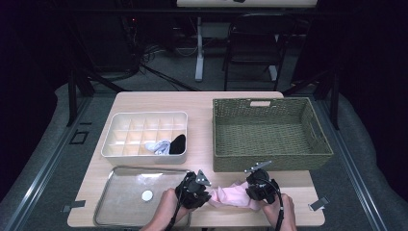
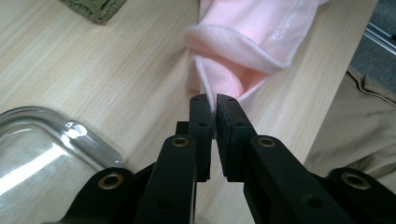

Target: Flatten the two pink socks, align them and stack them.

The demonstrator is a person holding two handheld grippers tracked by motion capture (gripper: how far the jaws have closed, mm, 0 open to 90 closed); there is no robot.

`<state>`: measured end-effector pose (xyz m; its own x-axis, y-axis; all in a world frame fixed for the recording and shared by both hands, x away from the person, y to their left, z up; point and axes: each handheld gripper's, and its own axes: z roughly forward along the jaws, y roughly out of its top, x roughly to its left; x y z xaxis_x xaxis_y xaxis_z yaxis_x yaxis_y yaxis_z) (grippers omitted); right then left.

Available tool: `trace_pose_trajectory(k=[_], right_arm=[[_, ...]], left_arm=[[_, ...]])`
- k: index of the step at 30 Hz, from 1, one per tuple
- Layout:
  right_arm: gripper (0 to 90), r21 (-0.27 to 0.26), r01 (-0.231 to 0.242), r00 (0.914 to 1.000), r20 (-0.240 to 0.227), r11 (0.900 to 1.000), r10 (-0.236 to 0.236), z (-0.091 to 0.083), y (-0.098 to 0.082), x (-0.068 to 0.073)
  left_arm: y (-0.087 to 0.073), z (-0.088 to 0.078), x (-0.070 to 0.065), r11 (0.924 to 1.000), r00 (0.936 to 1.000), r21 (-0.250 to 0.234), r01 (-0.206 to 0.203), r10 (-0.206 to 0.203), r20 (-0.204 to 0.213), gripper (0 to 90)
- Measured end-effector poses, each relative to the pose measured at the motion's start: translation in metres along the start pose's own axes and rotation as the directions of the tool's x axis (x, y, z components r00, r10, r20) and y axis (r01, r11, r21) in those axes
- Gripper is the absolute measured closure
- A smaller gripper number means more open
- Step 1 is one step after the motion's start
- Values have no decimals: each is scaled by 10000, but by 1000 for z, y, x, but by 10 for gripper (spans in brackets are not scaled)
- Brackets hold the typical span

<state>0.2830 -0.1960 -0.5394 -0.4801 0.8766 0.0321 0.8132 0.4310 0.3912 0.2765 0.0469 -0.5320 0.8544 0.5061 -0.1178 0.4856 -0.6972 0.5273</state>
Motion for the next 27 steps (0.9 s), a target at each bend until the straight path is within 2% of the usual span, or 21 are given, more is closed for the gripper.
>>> trace_pose_trajectory(k=[2, 4, 5, 8, 9, 10, 15, 16, 18, 20, 22, 24, 27], right_arm=[[828, 110, 11, 10000, 13, 9999, -11, -1, 0, -2], [830, -41, -69, 10000, 54, 10000, 69, -1, -1, -3], [830, 98, 25, 10000, 81, 9999, -26, -2, 0, -4], [834, 179, 55, 9995, 322, 9998, -61, -4, -1, -6], [834, 160, -6, 9997, 232, 9999, 2, -4, -1, -7], [833, 172, 38, 9993, 384, 9998, -45, -4, -1, -8], [830, 272, 78, 9991, 415, 9996, -90, -5, -1, -8], [829, 262, 81, 9996, 274, 9996, -88, -5, -1, -8], [825, 127, 21, 9997, 263, 9999, -24, -5, -1, -6], [823, 142, 80, 9997, 234, 9999, -84, -5, -1, -5], [819, 61, 60, 9999, 137, 10000, -61, -4, -1, -4], [796, 57, 71, 10000, -57, 10000, -71, -3, -1, -3], [768, 201, 257, 9997, -29, 9995, -256, -3, 0, -4]], left_arm=[[-1, 0, 3, 10000, 10000, 34, -9, 9, -82, 853], [-1, -1, 5, 10000, 10000, 62, 29, -29, -67, 855], [-2, -1, 5, 10000, 9999, 84, 22, -21, -103, 857], [-3, -1, 8, 9998, 9999, 176, 113, -112, -38, 862], [-3, -1, 9, 9997, 9999, 219, 116, -114, -74, 865], [-4, -2, 9, 9996, 9999, 246, 137, -135, -96, 869], [-7, -2, 12, 9993, 9997, 322, 192, -187, -153, 884], [-7, -2, 12, 9993, 9997, 305, 206, -202, -136, 879], [-7, -2, 13, 9995, 9998, 262, 202, -200, -85, 850], [-5, -2, 14, 9990, 9995, 326, 304, -306, 55, 725], [-5, 0, 15, 9990, 9995, 307, 320, -322, 55, 697], [-5, 3, 15, 9994, 9997, 230, 240, -242, 86, 725], [-4, 10, 13, 9993, 10000, 363, -69, 69, 13, 851]])
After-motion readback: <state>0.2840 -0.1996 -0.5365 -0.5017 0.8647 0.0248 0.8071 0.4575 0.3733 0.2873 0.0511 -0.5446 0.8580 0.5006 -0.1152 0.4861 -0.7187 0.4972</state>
